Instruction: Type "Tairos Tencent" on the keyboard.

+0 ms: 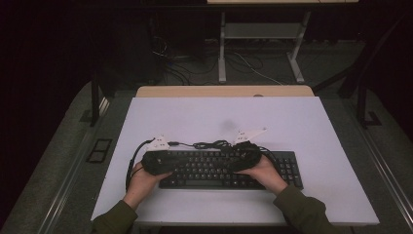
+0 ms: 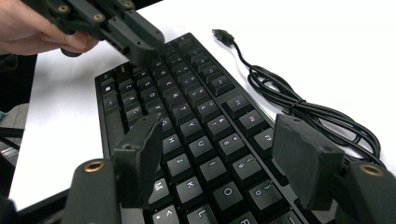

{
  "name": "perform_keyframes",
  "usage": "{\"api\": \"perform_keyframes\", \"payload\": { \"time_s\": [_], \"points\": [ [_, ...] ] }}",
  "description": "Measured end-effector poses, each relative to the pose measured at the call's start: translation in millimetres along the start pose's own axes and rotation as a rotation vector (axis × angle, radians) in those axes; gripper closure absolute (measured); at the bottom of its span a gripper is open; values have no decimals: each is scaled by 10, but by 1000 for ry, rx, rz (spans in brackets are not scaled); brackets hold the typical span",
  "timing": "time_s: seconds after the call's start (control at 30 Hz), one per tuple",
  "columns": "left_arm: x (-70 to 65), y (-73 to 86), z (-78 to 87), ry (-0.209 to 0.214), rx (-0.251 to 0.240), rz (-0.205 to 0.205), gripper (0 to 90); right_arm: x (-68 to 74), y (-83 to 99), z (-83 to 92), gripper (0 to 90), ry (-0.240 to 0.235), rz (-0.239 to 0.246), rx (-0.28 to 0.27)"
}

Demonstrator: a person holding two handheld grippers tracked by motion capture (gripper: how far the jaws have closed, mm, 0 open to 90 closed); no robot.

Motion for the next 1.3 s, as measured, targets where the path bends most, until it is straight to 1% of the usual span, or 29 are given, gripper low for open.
{"api": "perform_keyframes", "payload": {
  "time_s": [0.03,0.07,0.27,0.3,0.5,0.57,0.8,0.87,1.03,1.17,1.3],
  "points": [
    [-1,-5,0,3,1,1,888,0,0,-1,329,0,0,0],
    [0,-10,-3,3,1,1,891,0,1,-1,327,0,-1,0],
    [-12,-32,-36,7,12,-13,892,5,1,-3,322,-1,2,0],
    [-18,-37,-48,9,12,-9,892,4,1,-4,322,-1,2,0],
    [-46,-74,-129,23,34,-22,891,-5,-8,3,320,1,3,-4],
    [-45,-80,-147,25,45,-34,892,-6,-14,7,319,0,-1,-6],
    [-34,-100,-233,30,63,-36,892,-1,-26,11,317,-2,3,-10],
    [-38,-94,-258,28,66,-37,892,-4,-24,12,316,0,1,-9],
    [-51,-44,-288,23,100,-49,892,-4,-23,13,313,0,0,-9],
    [-46,-24,-301,19,113,-54,893,4,-18,5,307,-1,1,-10],
    [-38,6,-317,19,124,-47,893,14,-20,0,292,-3,3,-11]
  ]
}}
Point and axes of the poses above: each handheld gripper's, and its own axes: z roughly backward along the jaws, y roughly out of its underside, x roughly to its left, the point moved 9 cm from there along -z, roughly forward along the jaws, and after that the axes turned 5 degrees about y, right-handed, at the moved point
